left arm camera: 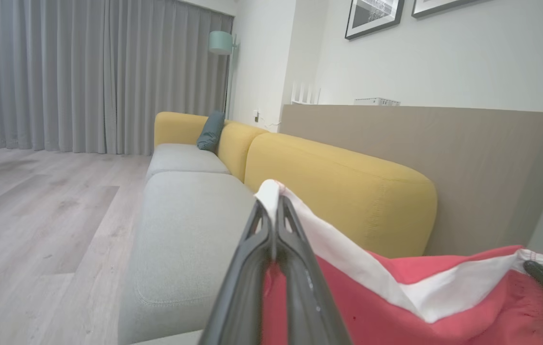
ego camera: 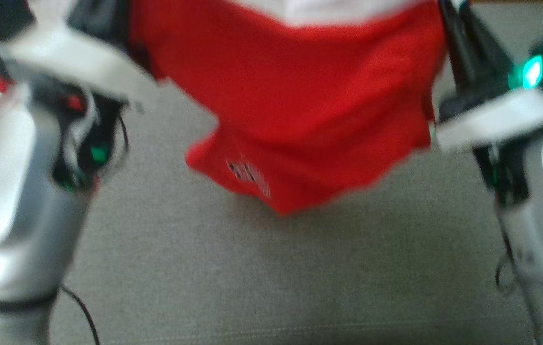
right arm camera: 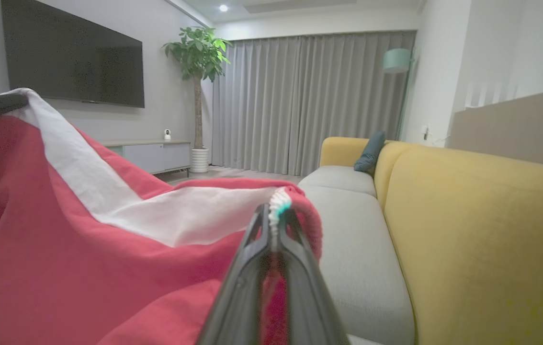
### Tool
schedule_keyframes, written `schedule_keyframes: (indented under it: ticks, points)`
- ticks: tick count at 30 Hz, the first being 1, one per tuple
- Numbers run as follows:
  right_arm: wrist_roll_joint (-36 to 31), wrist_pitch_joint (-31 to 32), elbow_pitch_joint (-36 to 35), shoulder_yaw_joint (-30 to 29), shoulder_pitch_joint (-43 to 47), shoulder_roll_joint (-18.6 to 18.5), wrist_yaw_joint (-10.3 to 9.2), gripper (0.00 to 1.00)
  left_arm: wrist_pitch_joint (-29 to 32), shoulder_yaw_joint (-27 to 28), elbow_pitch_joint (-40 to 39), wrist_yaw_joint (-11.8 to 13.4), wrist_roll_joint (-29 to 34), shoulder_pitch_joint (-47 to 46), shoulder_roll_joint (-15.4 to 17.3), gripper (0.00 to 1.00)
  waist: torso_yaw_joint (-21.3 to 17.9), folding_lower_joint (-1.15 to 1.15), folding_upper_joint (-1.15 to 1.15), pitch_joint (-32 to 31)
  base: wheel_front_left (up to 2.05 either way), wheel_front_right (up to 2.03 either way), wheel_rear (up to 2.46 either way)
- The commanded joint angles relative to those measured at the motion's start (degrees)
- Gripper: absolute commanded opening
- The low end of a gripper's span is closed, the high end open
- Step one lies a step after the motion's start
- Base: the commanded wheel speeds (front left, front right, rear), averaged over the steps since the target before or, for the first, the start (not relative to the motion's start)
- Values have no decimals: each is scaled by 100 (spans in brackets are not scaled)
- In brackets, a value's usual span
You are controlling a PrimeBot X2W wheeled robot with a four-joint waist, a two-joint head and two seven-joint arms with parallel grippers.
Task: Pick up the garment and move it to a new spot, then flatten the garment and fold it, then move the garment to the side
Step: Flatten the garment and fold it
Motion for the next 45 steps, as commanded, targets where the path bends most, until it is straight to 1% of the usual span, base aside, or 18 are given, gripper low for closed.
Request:
schedule_keyframes:
  ticks: [1, 4, 6, 8, 11, 13, 14, 15, 16, 19, 22, 25, 31, 37, 45]
  points:
    - [0, -157, 140, 161, -631, 30, 42, 0, -14, 220, 70, -61, 128, -642, 229, 0, -77, 0, 0, 371, 0, 0, 0]
    - [-156, -501, 1008, 287, -1608, 138, 42, 0, -184, 195, 674, -206, 354, -1414, 240, 0, -109, 0, 0, 701, 0, 0, 0]
    - [-345, -816, 1598, 302, -2237, 222, 42, 0, -400, 196, 1088, -288, 535, -1933, 254, 0, -111, 0, 0, 895, 0, 0, 0]
    - [-494, -1194, 2156, 155, -2802, 388, 42, 0, -670, 230, 1458, -361, 666, -2446, 240, 0, -99, 0, 0, 1112, 0, 0, 0]
    - [-870, -1679, 2972, 40, -3442, 539, 42, 0, -1094, 233, 2001, -492, 794, -3016, 175, 0, -38, 0, 0, 1351, 0, 0, 0]
    - [-1120, -1867, 3407, -92, -3735, 604, 42, 0, -1371, 195, 2316, -562, 859, -3254, 90, 0, 41, 0, 0, 1493, 0, 0, 0]
    - [-1120, -1867, 3407, -92, -3735, 604, 42, 0, -1371, 195, 2316, -562, 859, -3254, 90, 0, 41, 0, 0, 1493, 0, 0, 0]
    - [-1243, -1921, 3586, -156, -3834, 627, 42, 0, -1513, 180, 2462, -599, 863, -3321, 29, 0, 92, 0, 0, 1558, 0, 0, 0]
    - [-1450, -1970, 3898, -306, -3926, 667, 42, 0, -1726, 132, 2734, -671, 852, -3351, -104, 0, 195, 0, 0, 1676, 0, 0, 0]
    - [-1594, -1983, 4085, -472, -3794, 740, 42, 0, -1940, 75, 3008, -802, 785, -3174, -317, 0, 345, 0, 0, 1841, 0, 0, 0]
    - [-1603, -1985, 4101, -396, -3409, 779, 42, 0, -2045, 47, 3133, -967, 699, -2781, -483, 0, 454, 0, 0, 1937, 0, 0, 0]
    - [-1511, -1985, 4002, -243, -3000, 780, 42, 0, -2085, 155, 3034, -1094, 605, -2320, -568, 0, 492, 0, 0, 1959, 0, 0, 0]
    - [-1249, -1986, 3578, 43, -2313, 767, 42, 0, -2093, 789, 2107, -1216, 629, -1166, -691, 0, 416, 0, 0, 1845, 0, 0, 0]
    - [-957, -1986, 2829, 147, -1456, 754, 42, 0, -2094, 1295, 1121, -1373, 875, 207, -877, 0, 333, 0, 0, 1473, 0, 0, 0]
    - [-652, -1987, 1560, -7, 160, 694, 42, 0, -2094, 1424, 24, -1504, 1153, 1924, -1145, 0, 338, 0, 0, 706, 0, 0, 0]
